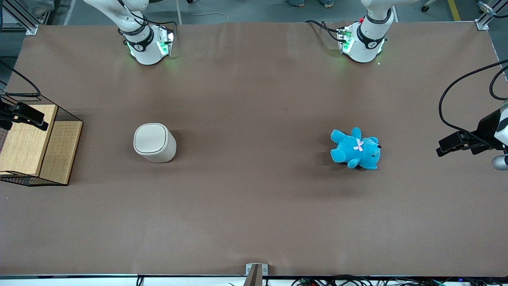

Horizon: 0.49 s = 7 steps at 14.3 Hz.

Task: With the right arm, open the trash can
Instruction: 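Move the right gripper over the white trash can's lid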

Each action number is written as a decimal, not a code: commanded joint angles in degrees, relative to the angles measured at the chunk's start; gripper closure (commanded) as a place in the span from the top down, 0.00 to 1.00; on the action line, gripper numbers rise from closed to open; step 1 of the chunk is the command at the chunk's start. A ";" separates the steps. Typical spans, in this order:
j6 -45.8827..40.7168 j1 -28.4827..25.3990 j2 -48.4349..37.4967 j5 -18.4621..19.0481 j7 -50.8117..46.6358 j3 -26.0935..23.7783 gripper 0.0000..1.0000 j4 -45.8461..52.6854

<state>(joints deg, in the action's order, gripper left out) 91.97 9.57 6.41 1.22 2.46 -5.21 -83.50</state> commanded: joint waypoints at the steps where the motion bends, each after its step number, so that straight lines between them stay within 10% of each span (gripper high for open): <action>1: 0.23 0.80 -0.78 0.89 -0.17 -0.68 1.00 -0.35; 7: 0.14 0.36 -0.26 0.80 -0.17 -0.77 0.96 -0.52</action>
<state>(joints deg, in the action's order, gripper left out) 92.02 9.57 6.42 1.22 2.46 -5.28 -83.50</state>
